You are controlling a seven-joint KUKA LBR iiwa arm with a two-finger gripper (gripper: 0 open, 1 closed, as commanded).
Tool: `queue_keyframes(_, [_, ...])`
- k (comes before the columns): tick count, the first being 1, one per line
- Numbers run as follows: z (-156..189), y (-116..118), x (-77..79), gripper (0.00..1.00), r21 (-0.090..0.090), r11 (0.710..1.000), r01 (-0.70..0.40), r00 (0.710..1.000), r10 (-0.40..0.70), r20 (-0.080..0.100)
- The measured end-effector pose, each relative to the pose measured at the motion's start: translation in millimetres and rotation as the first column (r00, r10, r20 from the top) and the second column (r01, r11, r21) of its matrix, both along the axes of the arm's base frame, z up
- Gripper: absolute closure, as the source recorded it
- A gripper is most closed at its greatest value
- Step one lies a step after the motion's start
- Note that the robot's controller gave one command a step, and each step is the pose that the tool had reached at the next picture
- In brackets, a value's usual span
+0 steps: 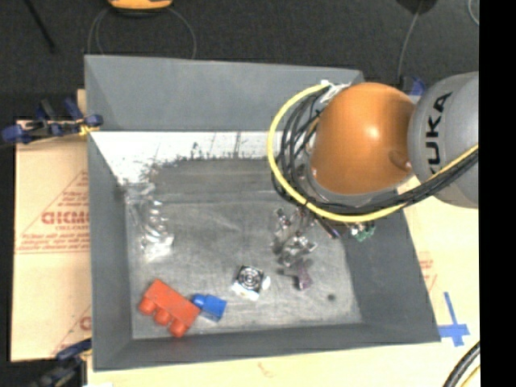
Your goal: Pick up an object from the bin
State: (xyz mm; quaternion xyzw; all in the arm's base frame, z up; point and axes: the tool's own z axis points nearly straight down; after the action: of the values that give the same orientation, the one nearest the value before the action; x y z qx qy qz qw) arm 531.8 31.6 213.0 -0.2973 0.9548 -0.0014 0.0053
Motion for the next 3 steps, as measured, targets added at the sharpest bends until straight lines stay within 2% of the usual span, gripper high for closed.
queue_keyframes(1, [-5, 0, -0.8, 0.0, 0.0, 1.0, 0.001, 1.0, -0.001, -0.008])
queue_keyframes(2, [-141, 100, -40.8, 0.0, 0.0, 0.996, -0.09, 0.996, 0.09, 0.001])
queue_keyframes(3, [-137, 101, -38.5, 1.0, 0.005, 0.996, -0.087, 0.996, 0.087, 0.009])
